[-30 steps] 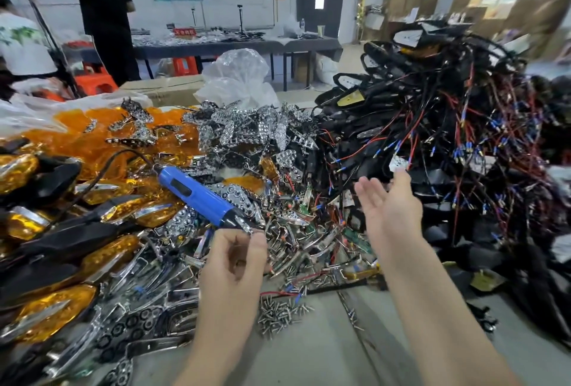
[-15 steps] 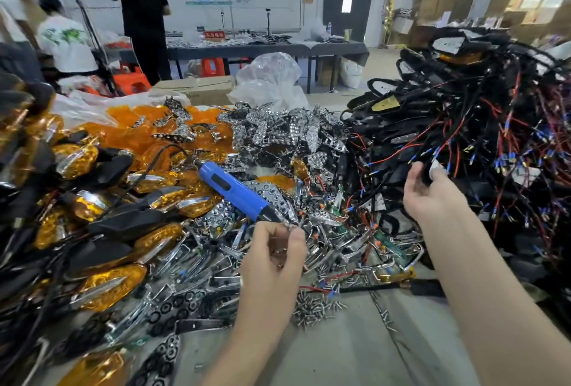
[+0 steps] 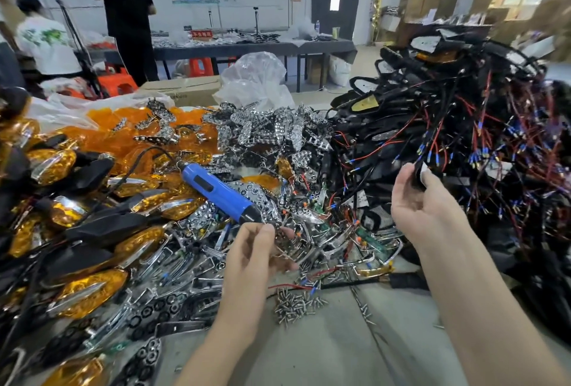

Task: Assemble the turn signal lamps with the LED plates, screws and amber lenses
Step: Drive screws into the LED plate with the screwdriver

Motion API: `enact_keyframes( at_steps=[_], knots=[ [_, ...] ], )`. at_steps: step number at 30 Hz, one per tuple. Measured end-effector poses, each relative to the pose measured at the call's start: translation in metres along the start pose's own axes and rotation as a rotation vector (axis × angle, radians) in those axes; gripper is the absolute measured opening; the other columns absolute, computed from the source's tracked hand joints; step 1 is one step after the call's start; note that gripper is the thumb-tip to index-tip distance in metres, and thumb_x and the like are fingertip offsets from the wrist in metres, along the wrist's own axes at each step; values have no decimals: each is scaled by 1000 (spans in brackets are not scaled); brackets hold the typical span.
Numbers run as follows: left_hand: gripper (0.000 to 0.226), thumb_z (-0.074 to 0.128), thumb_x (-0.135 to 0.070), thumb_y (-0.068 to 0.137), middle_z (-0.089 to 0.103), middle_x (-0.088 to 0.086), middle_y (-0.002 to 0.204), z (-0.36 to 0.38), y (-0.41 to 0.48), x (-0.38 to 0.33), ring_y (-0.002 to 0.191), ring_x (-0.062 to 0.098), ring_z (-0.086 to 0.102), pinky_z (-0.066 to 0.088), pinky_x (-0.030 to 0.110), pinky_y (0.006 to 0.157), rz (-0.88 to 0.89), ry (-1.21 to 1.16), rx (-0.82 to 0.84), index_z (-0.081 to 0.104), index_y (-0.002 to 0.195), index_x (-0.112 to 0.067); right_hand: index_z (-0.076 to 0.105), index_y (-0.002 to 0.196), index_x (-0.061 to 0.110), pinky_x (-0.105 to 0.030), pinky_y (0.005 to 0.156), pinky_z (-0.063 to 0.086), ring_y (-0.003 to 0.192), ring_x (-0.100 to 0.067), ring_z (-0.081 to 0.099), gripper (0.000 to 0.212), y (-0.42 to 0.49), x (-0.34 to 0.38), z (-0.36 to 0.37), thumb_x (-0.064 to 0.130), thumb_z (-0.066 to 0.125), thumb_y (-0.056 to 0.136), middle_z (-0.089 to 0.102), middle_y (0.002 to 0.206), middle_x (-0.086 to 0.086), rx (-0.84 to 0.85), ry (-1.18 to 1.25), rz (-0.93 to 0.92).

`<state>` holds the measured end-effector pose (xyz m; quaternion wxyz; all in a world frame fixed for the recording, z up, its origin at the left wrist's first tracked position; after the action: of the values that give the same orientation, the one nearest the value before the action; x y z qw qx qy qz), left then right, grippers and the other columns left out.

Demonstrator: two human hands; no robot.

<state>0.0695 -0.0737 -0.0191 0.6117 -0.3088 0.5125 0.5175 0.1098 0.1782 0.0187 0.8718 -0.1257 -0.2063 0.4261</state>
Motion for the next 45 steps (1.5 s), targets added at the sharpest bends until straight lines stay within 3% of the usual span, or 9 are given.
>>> enact_keyframes(
  at_steps=[4, 13, 23, 28, 32, 34, 38, 42, 45],
  knots=[
    [22, 71, -45, 80, 70, 11, 87, -5, 3, 2, 66, 26, 63, 57, 34, 61, -26, -97, -19, 62, 76, -26, 63, 94, 0, -19, 59, 58, 59, -14, 72, 15, -14, -2, -3, 13, 62, 102, 74, 69, -13, 18, -49, 3],
    [24, 71, -41, 88, 66, 23, 97, -5, 3, 12, 69, 28, 62, 56, 34, 58, -54, -115, -27, 59, 82, -21, 71, 86, -7, -20, 59, 59, 68, -16, 75, 19, -65, -38, -34, 5, 63, 98, 75, 79, -15, 70, -129, 100],
    [23, 63, -35, 92, 63, 10, 78, -5, 0, 10, 59, 22, 62, 58, 39, 58, -45, -117, -71, 57, 96, -13, 69, 94, -4, -22, 56, 60, 64, -18, 73, 21, -94, -94, -31, 11, 55, 101, 76, 81, -16, 217, -496, 212],
    [29, 63, -35, 88, 71, -1, 72, -18, 5, 31, 51, 7, 65, 47, 12, 42, -223, -385, -204, 64, 108, -14, 64, 103, 2, -24, 48, 55, 53, -17, 69, 14, -138, -156, -27, 10, 53, 101, 75, 72, -11, 483, -843, 541],
    [34, 56, -45, 89, 76, 0, 80, -25, 3, 30, 55, 11, 70, 51, 18, 44, -209, -340, -264, 77, 92, -19, 65, 88, 16, -15, 55, 48, 54, -2, 61, 16, -129, -150, -6, 27, 55, 97, 68, 62, 12, 815, -1256, 276],
    [42, 58, -47, 89, 64, 19, 79, -24, 7, 15, 50, 23, 61, 48, 27, 44, -166, -249, -220, 69, 106, -9, 68, 93, 22, -21, 55, 50, 55, -6, 60, 15, -112, -133, 4, 32, 56, 93, 69, 66, 8, 873, -1373, 121],
    [32, 46, -33, 98, 63, 17, 86, -25, 11, -3, 63, 22, 62, 54, 35, 51, -69, -222, -201, 66, 105, -9, 68, 110, 21, -27, 57, 52, 67, -16, 67, 21, -71, -96, 5, 34, 59, 96, 77, 80, -5, 785, -1390, 36],
    [30, 41, -14, 92, 62, 11, 79, -14, 4, -7, 65, 24, 62, 57, 36, 56, -99, -337, -89, 65, 109, -9, 72, 94, 9, -27, 49, 50, 56, -16, 59, 31, -38, -79, -9, 36, 78, 79, 62, 70, -7, 540, -1090, 117],
    [42, 51, -20, 76, 56, 9, 76, -11, 3, -6, 64, 23, 58, 56, 36, 55, -165, -391, -36, 70, 110, -4, 71, 76, 10, -29, 47, 53, 51, -14, 59, 29, -23, -84, -23, 38, 73, 75, 56, 65, -6, 412, -871, 181]
  ],
)
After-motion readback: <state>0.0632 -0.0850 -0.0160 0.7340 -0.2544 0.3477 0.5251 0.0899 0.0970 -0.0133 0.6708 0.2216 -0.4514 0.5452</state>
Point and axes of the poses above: each hand's wrist, its own y-axis towards the middle knuckle, its own z-axis out of the palm, x = y × z, the point moved 7 cm from there along y, towards the middle knuckle
